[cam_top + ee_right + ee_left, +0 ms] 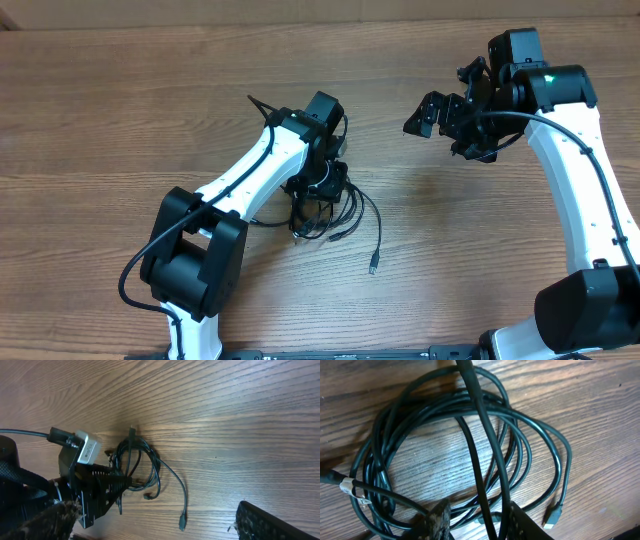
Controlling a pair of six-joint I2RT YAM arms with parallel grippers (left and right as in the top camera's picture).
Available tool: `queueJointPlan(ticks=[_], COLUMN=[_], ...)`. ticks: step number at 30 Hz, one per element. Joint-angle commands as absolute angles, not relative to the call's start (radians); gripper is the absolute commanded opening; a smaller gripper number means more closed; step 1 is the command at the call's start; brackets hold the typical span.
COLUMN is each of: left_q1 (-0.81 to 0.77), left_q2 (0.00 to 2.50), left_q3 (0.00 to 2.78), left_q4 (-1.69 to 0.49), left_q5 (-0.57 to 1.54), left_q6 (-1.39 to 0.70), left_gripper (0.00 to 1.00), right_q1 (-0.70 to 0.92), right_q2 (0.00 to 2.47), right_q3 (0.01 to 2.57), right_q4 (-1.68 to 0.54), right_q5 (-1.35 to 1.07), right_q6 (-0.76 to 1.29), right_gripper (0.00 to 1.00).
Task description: Untangle cables
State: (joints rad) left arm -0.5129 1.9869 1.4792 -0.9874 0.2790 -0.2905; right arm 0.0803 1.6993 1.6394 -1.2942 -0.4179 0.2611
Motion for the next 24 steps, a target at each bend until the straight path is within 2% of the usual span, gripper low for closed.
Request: queueJointPlan(ticks=[1, 3, 11, 12, 15, 19, 24], left_q1=[-0.517, -0.518, -0.519, -0.518, -0.518, -0.515, -0.483], left_q2=[1.975, 1.975, 1.975, 1.975, 1.975, 1.974, 1.933], left_q3=[1.474, 1.474, 1.420, 1.410, 1.403, 1.419, 1.585], left_q4=[-0.974, -0.971, -0.978, -0.979, -0.991, -1.002, -1.135], left_q5=[0.266, 0.258, 0.239, 0.226, 0.221, 0.237, 0.257], left_q6=[-0.323, -0.323, -0.323, -0.321, -0.287, -0.257, -0.258], left_gripper=[0.33, 0.28, 0.28, 0.26, 0.04, 0.04, 0.04], right_q1=[0.085, 0.085, 0.085, 0.085, 0.085, 0.085, 0.085], right_q2=[1.702, 1.702, 1.702, 1.702, 1.702, 1.702, 1.702], right_q3=[1.639, 1.639, 1.639, 1.639, 1.639, 1.639, 1.639], right_q4=[-1.291, -1.291, -1.291, -1.291, -1.291, -1.291, -1.194], right_q5=[-0.412, -0.412, -0.411, -0.412, -0.412, -0.412, -0.421], right_q6=[0.257, 0.257, 0.257, 0.257, 0.257, 0.257, 0.291], right_gripper=[1.00, 1.00, 1.00, 1.00, 1.00, 1.00, 1.00])
